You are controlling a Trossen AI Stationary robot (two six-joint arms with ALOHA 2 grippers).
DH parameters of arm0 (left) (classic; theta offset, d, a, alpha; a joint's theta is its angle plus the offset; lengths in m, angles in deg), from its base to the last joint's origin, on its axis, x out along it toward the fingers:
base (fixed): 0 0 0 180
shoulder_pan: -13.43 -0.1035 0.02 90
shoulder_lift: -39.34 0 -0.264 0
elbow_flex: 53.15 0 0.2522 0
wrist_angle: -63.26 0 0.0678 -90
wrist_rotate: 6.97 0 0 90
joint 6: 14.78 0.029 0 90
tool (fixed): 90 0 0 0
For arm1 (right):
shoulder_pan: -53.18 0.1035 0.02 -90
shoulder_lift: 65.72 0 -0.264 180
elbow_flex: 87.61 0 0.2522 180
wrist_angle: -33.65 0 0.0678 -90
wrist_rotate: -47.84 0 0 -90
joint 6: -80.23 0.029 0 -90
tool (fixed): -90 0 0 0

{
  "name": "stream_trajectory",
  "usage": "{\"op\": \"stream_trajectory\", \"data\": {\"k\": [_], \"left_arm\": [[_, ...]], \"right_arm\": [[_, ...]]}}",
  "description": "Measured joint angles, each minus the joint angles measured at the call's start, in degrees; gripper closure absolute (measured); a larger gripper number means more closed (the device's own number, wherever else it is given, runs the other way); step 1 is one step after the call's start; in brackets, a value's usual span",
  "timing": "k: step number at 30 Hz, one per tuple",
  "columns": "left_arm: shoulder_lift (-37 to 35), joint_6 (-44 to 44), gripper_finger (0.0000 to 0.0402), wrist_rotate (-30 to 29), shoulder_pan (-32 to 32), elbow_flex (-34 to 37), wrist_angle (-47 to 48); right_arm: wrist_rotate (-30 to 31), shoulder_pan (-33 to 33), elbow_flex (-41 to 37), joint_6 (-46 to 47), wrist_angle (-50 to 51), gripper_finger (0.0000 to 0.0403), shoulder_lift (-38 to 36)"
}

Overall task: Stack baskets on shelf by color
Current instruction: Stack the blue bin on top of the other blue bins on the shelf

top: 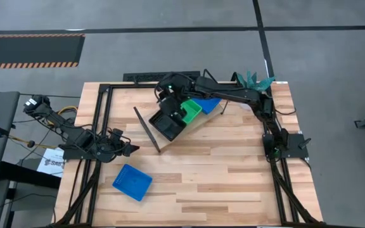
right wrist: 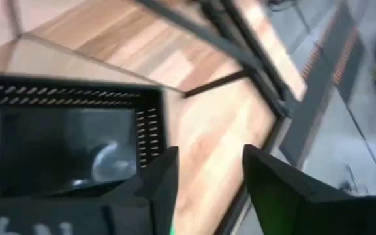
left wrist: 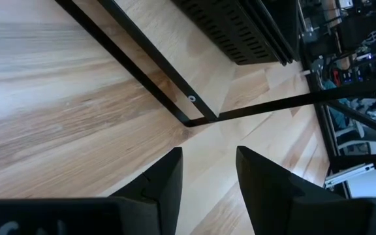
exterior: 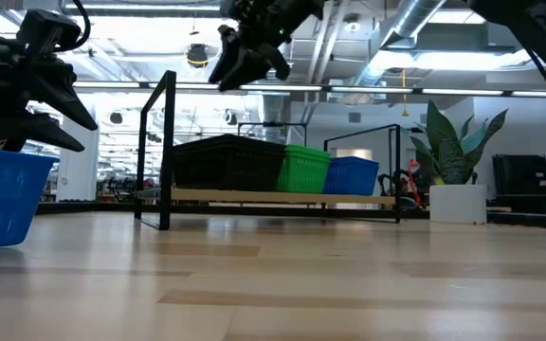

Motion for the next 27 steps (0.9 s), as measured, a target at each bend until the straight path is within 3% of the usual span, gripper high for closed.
{"op": "stream_trajectory", "data": {"k": [5,10,14,17,19,23,27], "left_arm": [[0.00,-0.12,0.0271,0.02,0.00,0.00,0.00],[0.00,-0.04,0.0271,0.02,-0.02,0.00,0.29],[0.00,-0.11,0.0271,0.02,-0.01,0.02,0.98],[0.00,-0.71,0.0271,0.53,-0.02,0.02,0.83],[0.00,-1.56,0.0271,4.33,-0.02,0.02,0.79],[0.03,-1.00,0.0276,17.62,0.44,0.02,0.91],[0.48,-1.68,0.0296,19.61,1.07,0.02,1.76]], "right_arm": [[3.19,0.56,0.02,10.84,1.31,0.0177,-5.23],[2.81,1.95,0.11,29.20,11.50,0.0188,-9.03],[-0.23,4.06,-1.24,37.79,23.09,0.0244,-8.64],[-2.21,6.46,-6.31,40.82,26.05,0.0302,-8.05],[-3.98,8.26,-10.44,41.77,26.02,0.0335,-7.68],[-5.19,12.42,-16.04,44.33,26.67,0.0381,-7.72],[-5.19,16.29,-17.13,50.06,27.01,0.0397,-7.79]]}}
